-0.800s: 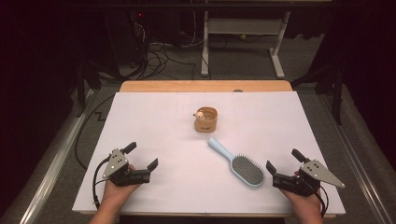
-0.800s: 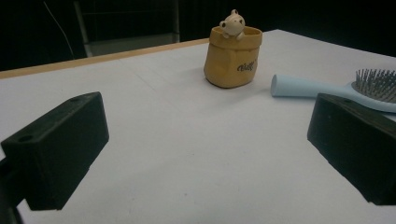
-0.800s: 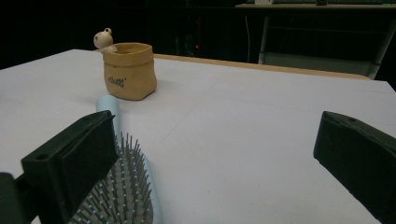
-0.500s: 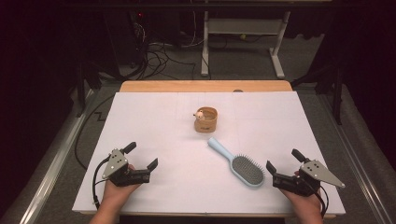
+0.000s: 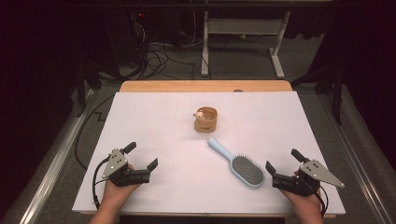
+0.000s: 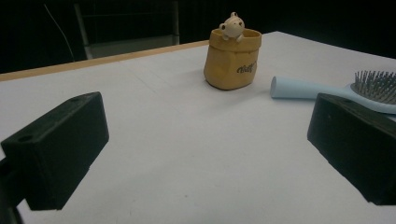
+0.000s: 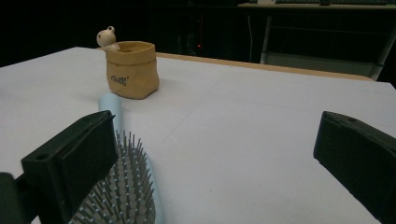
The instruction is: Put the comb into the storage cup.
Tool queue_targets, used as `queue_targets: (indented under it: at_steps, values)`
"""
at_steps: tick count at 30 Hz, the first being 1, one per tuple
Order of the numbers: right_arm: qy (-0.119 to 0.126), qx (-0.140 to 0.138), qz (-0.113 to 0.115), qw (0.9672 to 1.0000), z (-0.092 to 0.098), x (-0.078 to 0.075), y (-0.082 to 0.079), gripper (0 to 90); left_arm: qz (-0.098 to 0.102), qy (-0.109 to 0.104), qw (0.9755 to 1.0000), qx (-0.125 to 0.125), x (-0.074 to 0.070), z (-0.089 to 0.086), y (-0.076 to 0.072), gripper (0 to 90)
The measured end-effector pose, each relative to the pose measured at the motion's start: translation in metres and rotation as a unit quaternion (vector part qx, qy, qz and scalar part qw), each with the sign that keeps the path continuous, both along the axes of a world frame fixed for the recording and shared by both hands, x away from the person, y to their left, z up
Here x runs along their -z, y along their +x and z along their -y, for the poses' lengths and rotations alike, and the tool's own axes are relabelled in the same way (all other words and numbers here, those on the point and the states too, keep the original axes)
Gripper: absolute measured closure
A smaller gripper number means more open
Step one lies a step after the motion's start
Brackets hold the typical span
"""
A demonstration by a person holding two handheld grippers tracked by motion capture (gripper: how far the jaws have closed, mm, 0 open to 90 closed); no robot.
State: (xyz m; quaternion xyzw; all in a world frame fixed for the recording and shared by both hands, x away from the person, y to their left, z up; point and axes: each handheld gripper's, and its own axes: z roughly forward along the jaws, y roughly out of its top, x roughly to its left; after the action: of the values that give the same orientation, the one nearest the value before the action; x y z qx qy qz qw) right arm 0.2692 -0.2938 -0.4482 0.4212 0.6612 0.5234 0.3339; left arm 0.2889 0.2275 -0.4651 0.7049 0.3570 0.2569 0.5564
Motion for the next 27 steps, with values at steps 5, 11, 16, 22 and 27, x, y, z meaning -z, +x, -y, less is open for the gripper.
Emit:
queue_targets:
  at_steps: [5,11,16,22,27]
  values:
    - [-0.009,-0.002,-0.006,0.9999,-0.002,0.000,0.000,0.1,0.001,0.000,1.0000,0.003,0.000,0.000,0.000,0.0]
    - [-0.026,-0.005,-0.020,0.9995,-0.004,0.000,0.001,0.1,0.001,0.001,1.0000,0.006,0.000,0.001,0.000,0.0]
    - [-0.038,-0.012,-0.033,0.9987,-0.007,-0.001,0.000,0.1,0.001,0.002,1.0000,0.008,0.000,0.001,0.000,0.0]
    - [-0.050,-0.020,-0.045,0.9975,-0.010,-0.001,0.001,0.1,0.002,0.002,1.0000,0.009,0.000,0.001,0.000,0.0]
    - [-0.059,-0.026,-0.067,0.9957,-0.012,0.001,0.003,0.1,0.001,0.002,0.9999,0.011,0.001,0.001,0.000,0.0]
